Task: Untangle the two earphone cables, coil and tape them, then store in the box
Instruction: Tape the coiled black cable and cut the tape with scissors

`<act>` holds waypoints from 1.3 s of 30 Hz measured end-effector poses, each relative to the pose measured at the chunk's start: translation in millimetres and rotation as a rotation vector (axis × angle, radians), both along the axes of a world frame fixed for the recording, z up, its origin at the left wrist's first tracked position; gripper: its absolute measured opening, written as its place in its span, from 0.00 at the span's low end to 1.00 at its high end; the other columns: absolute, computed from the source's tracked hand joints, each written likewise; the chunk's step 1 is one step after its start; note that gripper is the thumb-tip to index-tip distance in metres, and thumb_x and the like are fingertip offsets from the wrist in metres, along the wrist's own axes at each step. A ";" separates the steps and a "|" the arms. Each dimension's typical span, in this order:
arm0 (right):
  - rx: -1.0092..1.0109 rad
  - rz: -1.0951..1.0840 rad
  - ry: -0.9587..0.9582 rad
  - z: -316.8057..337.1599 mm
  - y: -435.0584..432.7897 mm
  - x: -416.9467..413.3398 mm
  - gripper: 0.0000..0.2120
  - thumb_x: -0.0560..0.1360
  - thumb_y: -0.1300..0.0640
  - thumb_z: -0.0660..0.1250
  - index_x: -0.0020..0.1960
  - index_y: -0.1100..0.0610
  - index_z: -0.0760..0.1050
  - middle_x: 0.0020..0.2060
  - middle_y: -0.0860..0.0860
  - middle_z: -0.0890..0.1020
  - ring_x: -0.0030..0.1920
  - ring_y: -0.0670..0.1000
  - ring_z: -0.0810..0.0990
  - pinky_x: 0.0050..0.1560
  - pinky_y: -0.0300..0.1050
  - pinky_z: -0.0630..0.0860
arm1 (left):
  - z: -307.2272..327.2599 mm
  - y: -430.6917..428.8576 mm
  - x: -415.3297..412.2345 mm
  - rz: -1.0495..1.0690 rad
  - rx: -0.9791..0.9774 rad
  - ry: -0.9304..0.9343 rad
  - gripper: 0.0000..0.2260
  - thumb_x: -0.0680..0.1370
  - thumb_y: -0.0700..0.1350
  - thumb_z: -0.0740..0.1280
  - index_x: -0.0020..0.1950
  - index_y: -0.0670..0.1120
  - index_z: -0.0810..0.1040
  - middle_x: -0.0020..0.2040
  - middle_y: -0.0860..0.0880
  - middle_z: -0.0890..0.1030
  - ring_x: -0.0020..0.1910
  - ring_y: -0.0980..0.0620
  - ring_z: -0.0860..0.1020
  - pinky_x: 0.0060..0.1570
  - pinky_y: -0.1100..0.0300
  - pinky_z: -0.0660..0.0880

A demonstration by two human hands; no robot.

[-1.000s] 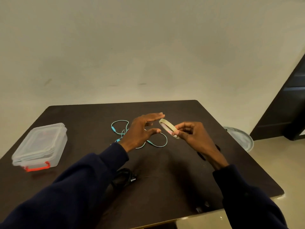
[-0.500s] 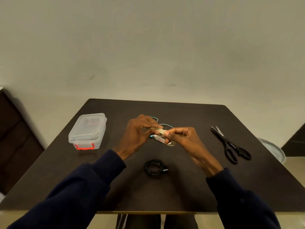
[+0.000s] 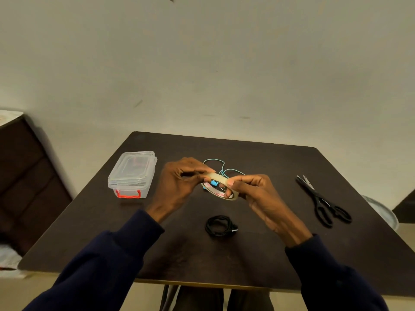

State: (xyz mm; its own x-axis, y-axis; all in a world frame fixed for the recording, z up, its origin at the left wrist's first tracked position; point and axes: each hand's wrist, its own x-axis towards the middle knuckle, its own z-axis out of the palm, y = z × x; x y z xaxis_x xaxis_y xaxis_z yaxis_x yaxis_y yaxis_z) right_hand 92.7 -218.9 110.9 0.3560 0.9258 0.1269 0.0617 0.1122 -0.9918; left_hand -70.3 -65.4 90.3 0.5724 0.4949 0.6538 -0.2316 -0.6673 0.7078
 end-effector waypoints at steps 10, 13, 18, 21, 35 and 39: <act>0.050 0.048 0.216 10.8 5.8 -18.6 0.10 0.71 0.66 0.65 0.34 0.65 0.84 0.35 0.61 0.83 0.32 0.51 0.75 0.40 0.44 0.78 | 10.5 -4.6 -3.1 0.019 0.063 -0.025 0.09 0.74 0.43 0.74 0.53 0.44 0.86 0.48 0.49 0.86 0.48 0.49 0.83 0.48 0.55 0.80; 0.042 0.114 0.274 15.7 2.2 -21.6 0.12 0.68 0.65 0.63 0.32 0.65 0.83 0.34 0.59 0.83 0.33 0.51 0.75 0.38 0.42 0.79 | 8.1 -7.2 -4.1 -0.009 -0.043 -0.064 0.08 0.74 0.37 0.74 0.53 0.40 0.86 0.48 0.47 0.86 0.48 0.47 0.84 0.49 0.57 0.81; 0.060 0.156 0.333 16.5 -2.0 -21.6 0.12 0.69 0.66 0.61 0.36 0.67 0.83 0.35 0.60 0.83 0.35 0.53 0.74 0.40 0.44 0.78 | 1.8 -11.7 -5.9 0.013 -0.217 -0.123 0.09 0.72 0.39 0.75 0.52 0.41 0.86 0.47 0.48 0.87 0.49 0.47 0.85 0.51 0.54 0.82; 0.054 0.178 0.351 16.4 -4.5 -20.1 0.11 0.70 0.66 0.63 0.42 0.69 0.84 0.36 0.63 0.79 0.35 0.52 0.76 0.44 0.45 0.78 | -0.8 -16.3 -8.4 0.025 -0.390 -0.172 0.10 0.71 0.41 0.74 0.51 0.45 0.86 0.47 0.48 0.87 0.50 0.47 0.85 0.49 0.54 0.83; 0.055 -0.044 0.311 9.6 7.8 -24.9 0.10 0.66 0.62 0.69 0.36 0.71 0.81 0.32 0.65 0.78 0.28 0.51 0.75 0.36 0.44 0.76 | -6.5 -28.0 -15.2 0.015 -0.446 -0.093 0.15 0.72 0.44 0.73 0.59 0.45 0.83 0.55 0.52 0.86 0.54 0.54 0.84 0.47 0.64 0.80; 0.036 -0.088 0.289 8.2 12.5 -27.7 0.09 0.74 0.67 0.69 0.37 0.68 0.84 0.34 0.64 0.81 0.24 0.45 0.71 0.30 0.39 0.74 | -4.0 -23.8 -14.2 0.014 -0.152 -0.008 0.13 0.75 0.45 0.72 0.59 0.45 0.84 0.53 0.51 0.86 0.53 0.51 0.84 0.52 0.58 0.81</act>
